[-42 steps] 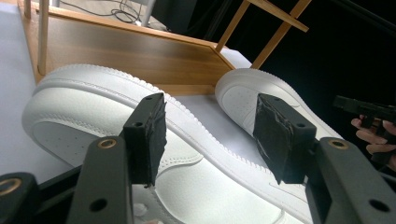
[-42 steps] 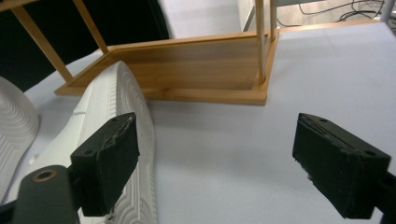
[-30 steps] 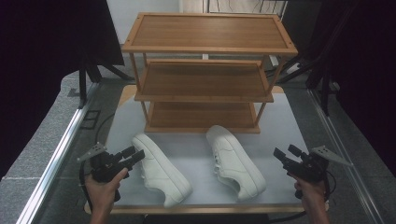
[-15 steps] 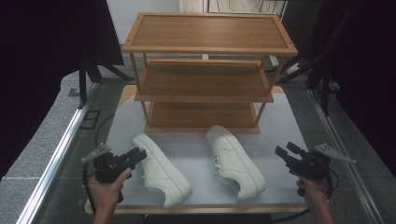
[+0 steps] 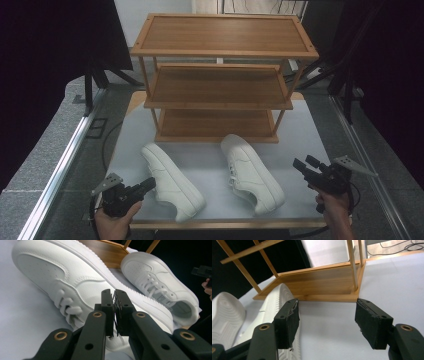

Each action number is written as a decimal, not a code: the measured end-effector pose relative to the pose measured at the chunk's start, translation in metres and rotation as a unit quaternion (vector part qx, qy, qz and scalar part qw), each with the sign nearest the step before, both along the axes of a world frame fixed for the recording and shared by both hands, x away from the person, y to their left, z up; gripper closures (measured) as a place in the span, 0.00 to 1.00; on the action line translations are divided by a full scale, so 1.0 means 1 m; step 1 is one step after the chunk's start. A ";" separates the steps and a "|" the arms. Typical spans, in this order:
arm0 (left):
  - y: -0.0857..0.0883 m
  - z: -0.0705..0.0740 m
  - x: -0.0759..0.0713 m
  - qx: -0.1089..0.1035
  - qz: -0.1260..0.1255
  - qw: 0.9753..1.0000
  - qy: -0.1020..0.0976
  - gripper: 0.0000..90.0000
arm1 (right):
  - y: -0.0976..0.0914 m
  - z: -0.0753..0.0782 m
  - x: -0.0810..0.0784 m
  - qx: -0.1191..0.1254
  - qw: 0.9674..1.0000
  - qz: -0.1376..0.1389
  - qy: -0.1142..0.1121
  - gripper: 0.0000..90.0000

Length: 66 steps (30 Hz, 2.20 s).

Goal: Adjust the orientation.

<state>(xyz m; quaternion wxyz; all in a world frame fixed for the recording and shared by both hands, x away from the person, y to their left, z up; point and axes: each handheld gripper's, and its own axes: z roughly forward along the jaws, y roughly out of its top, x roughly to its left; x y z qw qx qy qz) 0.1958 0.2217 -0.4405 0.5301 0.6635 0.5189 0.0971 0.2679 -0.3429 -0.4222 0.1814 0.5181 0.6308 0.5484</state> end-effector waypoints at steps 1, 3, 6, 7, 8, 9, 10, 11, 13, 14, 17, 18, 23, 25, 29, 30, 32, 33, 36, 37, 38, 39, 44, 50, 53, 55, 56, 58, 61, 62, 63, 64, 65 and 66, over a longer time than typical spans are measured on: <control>0.000 0.000 0.000 0.000 0.000 1.000 0.000 0.95 | 0.000 0.000 0.000 0.000 1.000 0.000 0.000 0.40; -0.002 -0.001 -0.004 -0.002 0.000 1.000 -0.002 0.95 | 0.001 0.000 -0.002 0.009 1.000 -0.001 -0.007 0.40; -0.007 -0.006 -0.013 0.002 -0.008 1.000 0.001 0.96 | 0.002 0.002 -0.005 0.008 1.000 -0.001 -0.011 0.40; -0.007 -0.006 -0.013 0.002 -0.008 1.000 0.001 0.96 | 0.002 0.002 -0.005 0.007 1.000 -0.002 -0.011 0.40; -0.009 -0.009 -0.017 0.004 -0.015 1.000 0.008 0.96 | 0.001 0.001 -0.005 0.006 1.000 -0.002 -0.009 0.40; -0.009 -0.009 -0.017 0.004 -0.015 1.000 0.008 0.96 | 0.001 0.001 -0.005 0.006 1.000 -0.002 -0.009 0.40; -0.015 -0.014 -0.018 0.010 -0.024 1.000 0.015 0.97 | 0.001 -0.001 -0.004 0.008 1.000 -0.007 -0.003 0.40; -0.019 -0.016 -0.018 0.009 -0.025 1.000 0.016 0.97 | 0.000 -0.002 -0.004 0.008 1.000 -0.008 -0.001 0.40; -0.021 -0.017 -0.018 0.005 -0.026 1.000 0.016 0.97 | 0.000 -0.003 -0.003 0.008 1.000 -0.008 0.002 0.40; -0.023 -0.014 -0.017 0.003 -0.029 1.000 0.011 0.97 | 0.001 -0.004 -0.002 0.008 1.000 -0.008 0.005 0.40; -0.026 -0.012 -0.019 0.009 -0.037 0.999 0.012 0.97 | 0.003 -0.004 -0.003 0.007 1.000 -0.004 0.004 0.39; -0.026 -0.013 -0.021 0.011 -0.037 0.999 0.013 0.97 | 0.004 -0.004 -0.003 0.007 1.000 -0.004 0.004 0.39; -0.023 -0.019 -0.029 0.012 -0.029 0.999 0.021 0.97 | 0.003 -0.004 -0.003 0.005 1.000 -0.005 0.005 0.39; -0.023 -0.024 -0.031 0.011 -0.029 0.999 0.031 0.97 | 0.003 -0.005 -0.002 0.008 1.000 -0.009 0.009 0.39; -0.028 -0.023 -0.026 0.007 -0.037 0.999 0.033 0.97 | 0.010 -0.007 -0.001 0.002 1.000 -0.004 0.012 0.39; -0.029 -0.022 -0.026 0.008 -0.039 0.999 0.032 0.97 | 0.011 -0.007 0.000 0.001 1.000 -0.002 0.012 0.39; -0.031 -0.020 -0.026 0.013 -0.042 0.999 0.028 0.97 | 0.013 -0.007 0.000 -0.001 1.000 0.001 0.012 0.39; -0.031 -0.020 -0.026 0.013 -0.042 0.999 0.028 0.97 | 0.013 -0.007 0.000 -0.001 1.000 0.001 0.012 0.39; -0.028 -0.023 -0.029 0.015 -0.043 0.998 0.033 0.97 | 0.014 -0.008 0.000 -0.005 1.000 0.003 0.015 0.39; -0.027 -0.024 -0.031 0.014 -0.040 0.998 0.036 0.97 | 0.014 -0.008 0.000 -0.005 1.000 0.003 0.015 0.39; -0.025 -0.026 -0.033 0.014 -0.039 0.998 0.037 0.97 | 0.012 -0.009 0.000 -0.003 1.000 0.000 0.015 0.39; -0.024 -0.028 -0.035 0.015 -0.038 0.998 0.039 0.97 | 0.012 -0.009 0.000 -0.003 1.000 0.000 0.015 0.39; -0.020 -0.036 -0.039 0.026 -0.036 0.997 0.055 0.96 | 0.010 -0.009 -0.002 -0.002 1.000 -0.004 0.013 0.39; -0.028 -0.035 -0.024 0.032 -0.036 0.997 0.059 0.96 | 0.012 -0.010 -0.001 -0.003 1.000 -0.002 0.016 0.39; -0.032 -0.034 -0.020 0.032 -0.042 0.997 0.058 0.96 | 0.012 -0.010 -0.001 -0.005 1.000 0.000 0.017 0.39; -0.035 -0.031 -0.017 0.035 -0.044 0.997 0.056 0.96 | 0.012 -0.010 -0.001 -0.004 1.000 -0.001 0.016 0.39; -0.037 -0.029 -0.015 0.036 -0.045 0.997 0.055 0.96 | 0.011 -0.009 -0.001 -0.004 1.000 -0.002 0.016 0.39; -0.040 -0.026 -0.010 0.039 -0.046 0.997 0.052 0.96 | 0.009 -0.009 -0.001 -0.002 1.000 -0.005 0.016 0.39; -0.041 -0.024 -0.007 0.041 -0.045 0.997 0.049 0.96 | 0.008 -0.009 -0.002 -0.001 1.000 -0.007 0.016 0.39; -0.043 -0.022 -0.003 0.040 -0.044 0.997 0.048 0.96 | 0.008 -0.009 -0.002 -0.001 1.000 -0.008 0.016 0.39; -0.043 -0.022 -0.003 0.040 -0.044 0.997 0.048 0.96 | 0.008 -0.009 -0.002 -0.001 1.000 -0.008 0.016 0.39; -0.045 -0.019 0.002 0.037 -0.045 0.997 0.043 0.96 | 0.008 -0.008 -0.002 -0.001 1.000 -0.007 0.016 0.39; -0.045 -0.019 0.002 0.037 -0.045 0.997 0.043 0.96 | 0.008 -0.008 -0.002 -0.001 1.000 -0.007 0.016 0.39; -0.048 -0.018 0.006 0.036 -0.044 0.998 0.041 0.96 | 0.008 -0.009 -0.002 -0.001 1.000 -0.007 0.016 0.39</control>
